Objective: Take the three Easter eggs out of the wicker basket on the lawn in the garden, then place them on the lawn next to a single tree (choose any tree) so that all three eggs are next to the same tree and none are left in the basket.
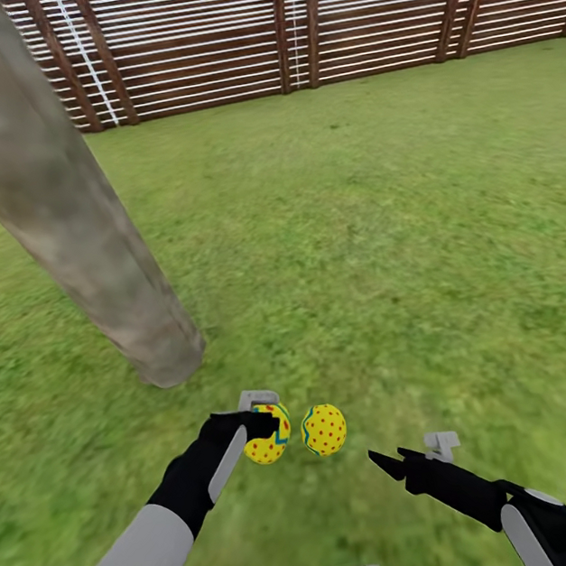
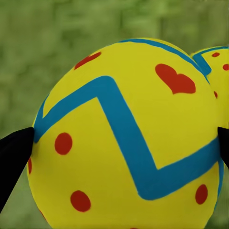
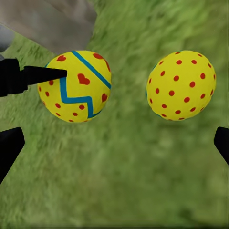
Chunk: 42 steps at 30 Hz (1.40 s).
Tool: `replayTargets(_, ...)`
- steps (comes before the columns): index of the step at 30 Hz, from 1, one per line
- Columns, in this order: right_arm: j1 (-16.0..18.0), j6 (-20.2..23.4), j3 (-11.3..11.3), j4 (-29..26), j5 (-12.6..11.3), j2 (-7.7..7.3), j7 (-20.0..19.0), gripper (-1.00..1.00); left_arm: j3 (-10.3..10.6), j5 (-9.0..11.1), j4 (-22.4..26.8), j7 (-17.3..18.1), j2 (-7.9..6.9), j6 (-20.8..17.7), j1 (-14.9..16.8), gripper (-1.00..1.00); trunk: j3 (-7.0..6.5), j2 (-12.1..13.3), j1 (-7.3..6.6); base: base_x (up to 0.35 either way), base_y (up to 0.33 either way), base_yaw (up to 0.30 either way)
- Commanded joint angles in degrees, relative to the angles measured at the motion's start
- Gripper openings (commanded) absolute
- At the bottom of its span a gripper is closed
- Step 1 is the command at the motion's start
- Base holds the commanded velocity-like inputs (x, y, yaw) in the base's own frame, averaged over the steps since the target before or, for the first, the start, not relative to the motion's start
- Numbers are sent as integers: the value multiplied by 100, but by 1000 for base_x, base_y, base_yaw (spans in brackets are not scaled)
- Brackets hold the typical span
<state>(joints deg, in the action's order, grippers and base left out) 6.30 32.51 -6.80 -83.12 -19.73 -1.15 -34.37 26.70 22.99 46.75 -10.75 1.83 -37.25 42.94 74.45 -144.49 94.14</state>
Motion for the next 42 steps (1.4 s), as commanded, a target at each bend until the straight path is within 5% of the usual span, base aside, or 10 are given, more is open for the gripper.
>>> replayTargets(1,3,46,-8,-3,-36,-3,-6,100,17,60,30,-46,-4,28,4,-100,27,-3,1,0,0,0)
replayTargets(8,11,45,-6,-2,-33,1,-8,100,19,57,149,-44,-7,125,3,-100,182,-13,19,0,0,0)
replayTargets(19,9,39,-6,5,-39,-1,-16,100,12,56,390,-77,-7,131,4,-100,182,-13,19,0,0,0)
replayTargets(42,10,45,-6,7,-33,1,-1,100,2,56,630,-87,-41,318,-5,-100,692,-43,79,0,0,0)
